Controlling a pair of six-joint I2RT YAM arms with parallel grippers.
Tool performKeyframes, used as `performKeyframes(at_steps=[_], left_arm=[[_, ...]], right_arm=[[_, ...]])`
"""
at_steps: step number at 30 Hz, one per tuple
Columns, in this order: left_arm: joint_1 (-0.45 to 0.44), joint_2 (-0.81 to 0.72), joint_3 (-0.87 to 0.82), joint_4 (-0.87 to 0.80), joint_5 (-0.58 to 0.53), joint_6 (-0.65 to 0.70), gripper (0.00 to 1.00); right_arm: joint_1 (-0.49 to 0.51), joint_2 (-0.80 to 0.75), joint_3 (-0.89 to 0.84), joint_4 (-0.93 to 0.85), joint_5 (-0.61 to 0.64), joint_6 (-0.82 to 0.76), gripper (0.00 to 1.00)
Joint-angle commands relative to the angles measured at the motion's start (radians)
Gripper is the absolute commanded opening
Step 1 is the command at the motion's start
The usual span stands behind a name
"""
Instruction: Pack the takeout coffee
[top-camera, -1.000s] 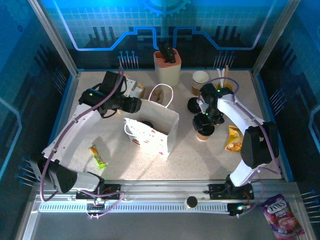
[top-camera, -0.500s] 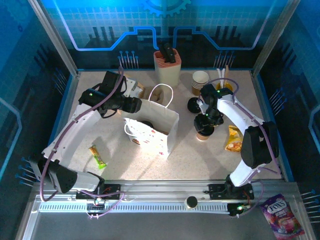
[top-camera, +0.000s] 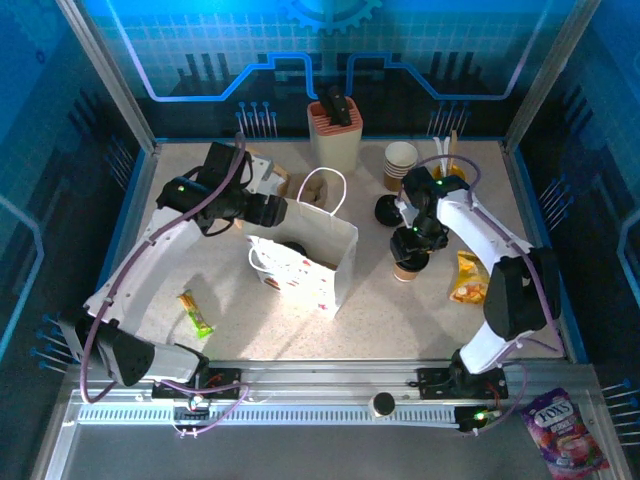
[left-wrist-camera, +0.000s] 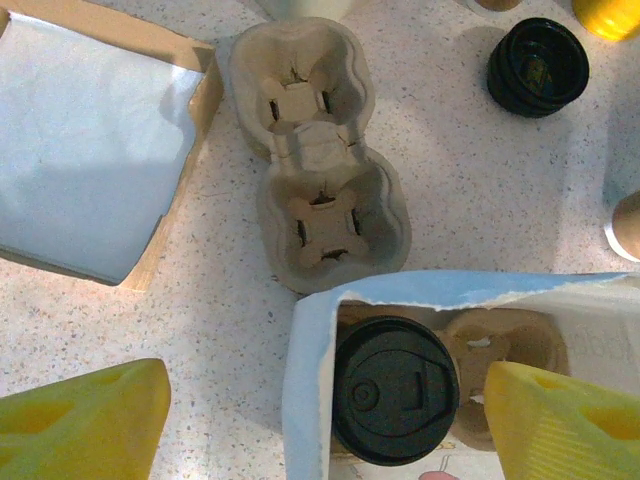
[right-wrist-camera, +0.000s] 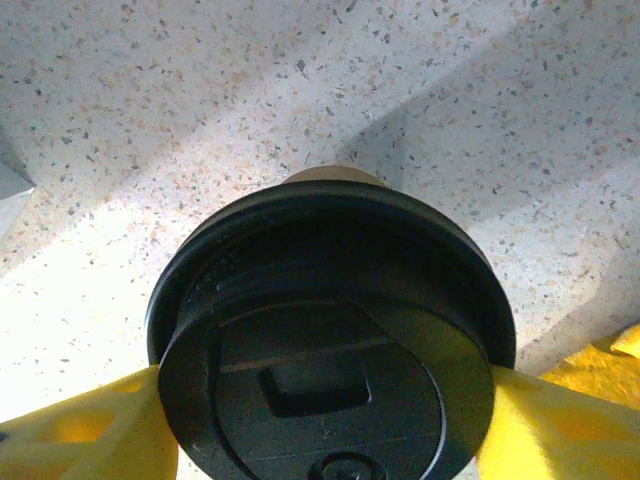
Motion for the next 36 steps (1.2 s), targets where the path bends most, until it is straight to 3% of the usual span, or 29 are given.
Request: performKeyframes(at_steps=[1, 13, 25, 36], left_arm=[[0.030, -0.032, 0.020, 0.000, 0.040, -0.037, 0.83], [0.033, -0.078, 0.001, -0.126, 0.100, -0.054, 0.72], [0.031, -0.034, 0.023, -0.155, 0.112, -0.040, 0.35], [0.027, 0.015, 0.052, -0.133, 0.155, -0.037, 0.12]], right_arm=[[0.004, -0.072, 0.068, -0.081, 0.000, 0.002, 0.67], [0.018, -0.245, 0.304, -0.267, -0.027, 0.005, 0.63], [0.110, -0.296, 0.589, -0.377, -0.077, 0.006, 0.61], [0.156, -0.290, 0.651, -0.371, -0.114, -0.003, 0.58]])
